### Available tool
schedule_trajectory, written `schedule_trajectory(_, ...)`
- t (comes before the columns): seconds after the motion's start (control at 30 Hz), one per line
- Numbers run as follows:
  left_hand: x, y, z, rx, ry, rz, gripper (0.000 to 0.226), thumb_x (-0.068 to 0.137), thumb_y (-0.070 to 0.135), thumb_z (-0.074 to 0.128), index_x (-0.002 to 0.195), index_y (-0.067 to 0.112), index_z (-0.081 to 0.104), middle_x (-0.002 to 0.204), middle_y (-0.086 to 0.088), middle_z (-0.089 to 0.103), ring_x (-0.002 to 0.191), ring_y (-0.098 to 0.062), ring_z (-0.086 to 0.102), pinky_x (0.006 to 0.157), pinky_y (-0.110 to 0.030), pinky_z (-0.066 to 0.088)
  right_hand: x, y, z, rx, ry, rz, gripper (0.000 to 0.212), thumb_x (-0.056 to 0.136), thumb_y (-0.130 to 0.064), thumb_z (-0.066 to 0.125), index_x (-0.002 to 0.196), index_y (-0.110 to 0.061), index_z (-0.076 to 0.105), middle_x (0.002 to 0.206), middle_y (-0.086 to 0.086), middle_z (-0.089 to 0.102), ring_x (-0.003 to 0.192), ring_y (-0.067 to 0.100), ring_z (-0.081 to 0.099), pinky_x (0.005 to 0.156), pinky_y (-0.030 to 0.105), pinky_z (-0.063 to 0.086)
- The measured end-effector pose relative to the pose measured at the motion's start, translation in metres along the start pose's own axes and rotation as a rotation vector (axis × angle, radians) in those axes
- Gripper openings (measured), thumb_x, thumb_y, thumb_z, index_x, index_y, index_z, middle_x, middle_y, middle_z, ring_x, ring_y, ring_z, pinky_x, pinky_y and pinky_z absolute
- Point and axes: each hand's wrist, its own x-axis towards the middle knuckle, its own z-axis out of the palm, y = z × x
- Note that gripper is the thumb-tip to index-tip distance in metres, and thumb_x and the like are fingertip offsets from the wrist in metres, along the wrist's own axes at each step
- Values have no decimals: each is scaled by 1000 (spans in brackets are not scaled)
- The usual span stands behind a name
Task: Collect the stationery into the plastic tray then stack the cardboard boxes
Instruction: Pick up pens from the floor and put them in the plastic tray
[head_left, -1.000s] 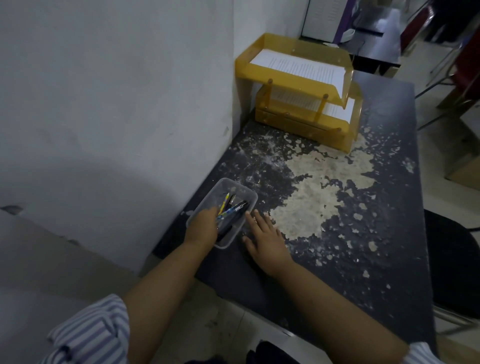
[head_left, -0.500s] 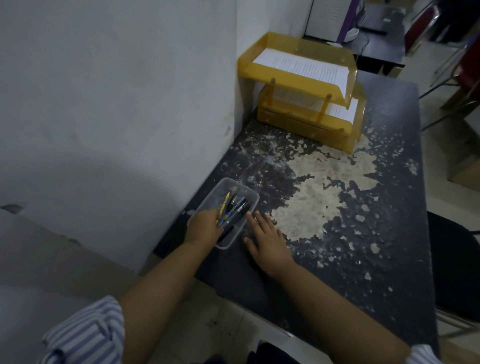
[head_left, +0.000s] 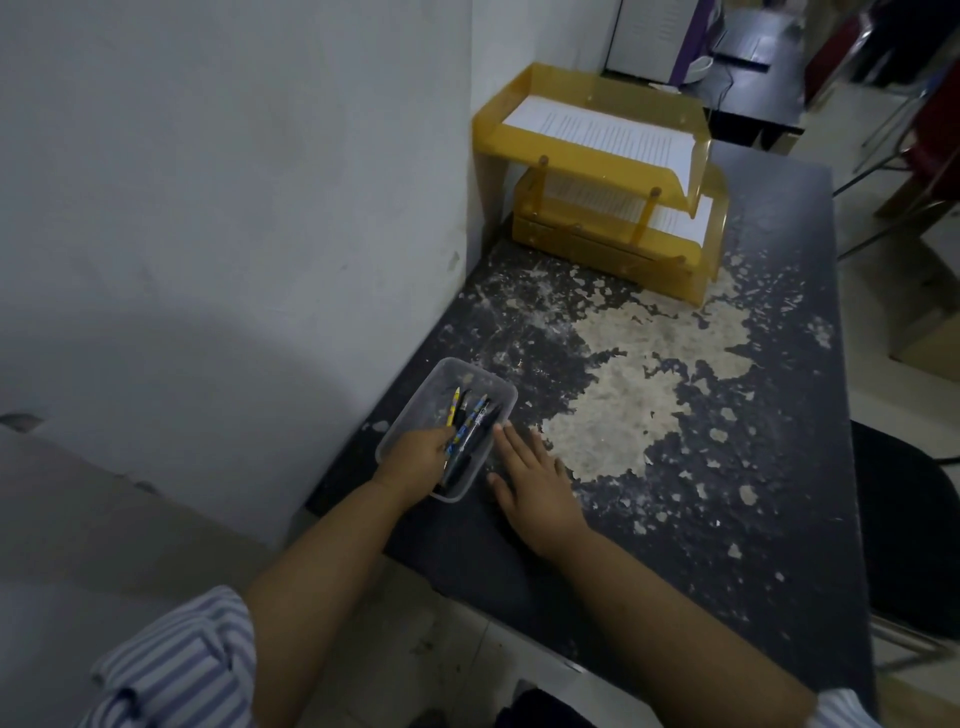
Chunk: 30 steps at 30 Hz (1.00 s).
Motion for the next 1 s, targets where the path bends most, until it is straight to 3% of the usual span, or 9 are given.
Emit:
schedule_trajectory(0.1, 1, 0, -2, 5, -5, 12, 35, 95, 9, 41, 124, 12, 59, 118, -19, 64, 107, -30, 58, 67, -18, 28, -2, -2, -2, -17, -11, 22, 59, 99, -41, 31, 149, -33, 2, 159, -10, 2, 147, 20, -7, 116, 54, 7)
schedule_trajectory(0.23, -9, 5, -6, -56, 105, 46, 37, 96, 7, 40, 130, 9, 53, 125, -17, 60, 116, -31, 54, 89, -25, 35, -7, -6, -7, -17, 7, 60, 60, 98, -44, 31, 149, -30, 3, 160, -4, -1, 147, 21, -5, 116, 54, 7)
schedule_trajectory(0.37, -31, 22, -6, -82, 145, 216, 35, 94, 6, 46, 129, 2, 50, 132, -15, 52, 124, -25, 47, 99, -18, 29, -30, -8, -13, 63, 140, 110, 58, 99, -41, 34, 150, -29, 8, 160, -2, 5, 147, 21, 0, 116, 51, 9)
schedule_trajectory(0.53, -56, 50, 12, 5, 26, 503, 35, 95, 15, 48, 130, 9, 51, 141, -7, 43, 133, -18, 38, 110, -21, 23, -79, -3, -14, 120, 357, 196, 55, 99, -34, 38, 149, -25, 17, 158, 0, 15, 147, 19, 7, 119, 43, 17)
schedule_trajectory(0.67, -73, 78, 39, 94, -92, 651, 37, 98, 23, 44, 134, 16, 46, 150, -2, 34, 139, -16, 32, 113, -27, 27, -131, 10, -11, 154, 495, 315, 52, 99, -32, 39, 147, -24, 21, 157, 0, 20, 147, 18, 8, 118, 44, 19)
schedule_trajectory(1.0, -164, 163, 153, 243, -413, 989, 48, 98, 31, 42, 144, 23, 31, 160, 4, 4, 144, -19, 23, 109, -35, 34, -305, 66, 17, 188, 725, 774, 53, 98, -32, 40, 147, -21, 24, 156, 1, 22, 147, 19, 8, 118, 43, 16)
